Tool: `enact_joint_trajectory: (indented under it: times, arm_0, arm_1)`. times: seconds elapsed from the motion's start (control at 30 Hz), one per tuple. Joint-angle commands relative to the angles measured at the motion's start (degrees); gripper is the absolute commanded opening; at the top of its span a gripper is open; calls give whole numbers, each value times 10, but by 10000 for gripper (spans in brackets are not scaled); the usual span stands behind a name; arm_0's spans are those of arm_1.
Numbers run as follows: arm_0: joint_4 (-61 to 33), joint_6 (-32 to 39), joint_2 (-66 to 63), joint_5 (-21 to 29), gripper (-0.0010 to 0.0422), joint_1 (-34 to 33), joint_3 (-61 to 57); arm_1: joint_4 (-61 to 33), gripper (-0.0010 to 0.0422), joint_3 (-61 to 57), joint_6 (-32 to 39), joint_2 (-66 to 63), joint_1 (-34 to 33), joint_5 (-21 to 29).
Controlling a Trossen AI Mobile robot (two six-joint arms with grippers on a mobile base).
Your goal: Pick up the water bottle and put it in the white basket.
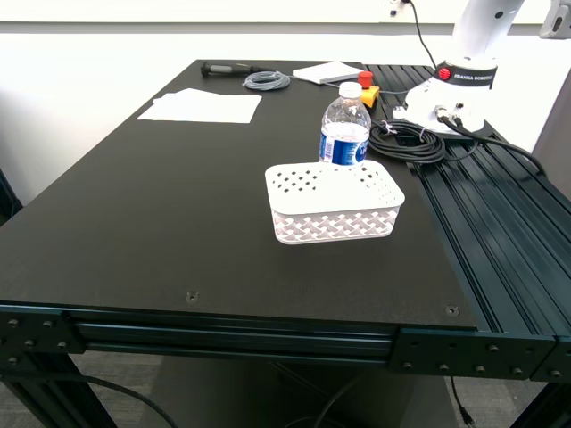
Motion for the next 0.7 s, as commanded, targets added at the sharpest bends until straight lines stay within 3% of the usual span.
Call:
enact_joint_trajectory:
  times: [0.03, 0.7]
  arm_0:
    - [2, 0, 0, 0, 1, 0, 0]
    - [2, 0, 0, 0, 1, 0, 0]
  arm_1:
    - [0, 0, 1, 1, 0, 0, 2]
    - [0, 0, 1, 5, 0, 0, 2]
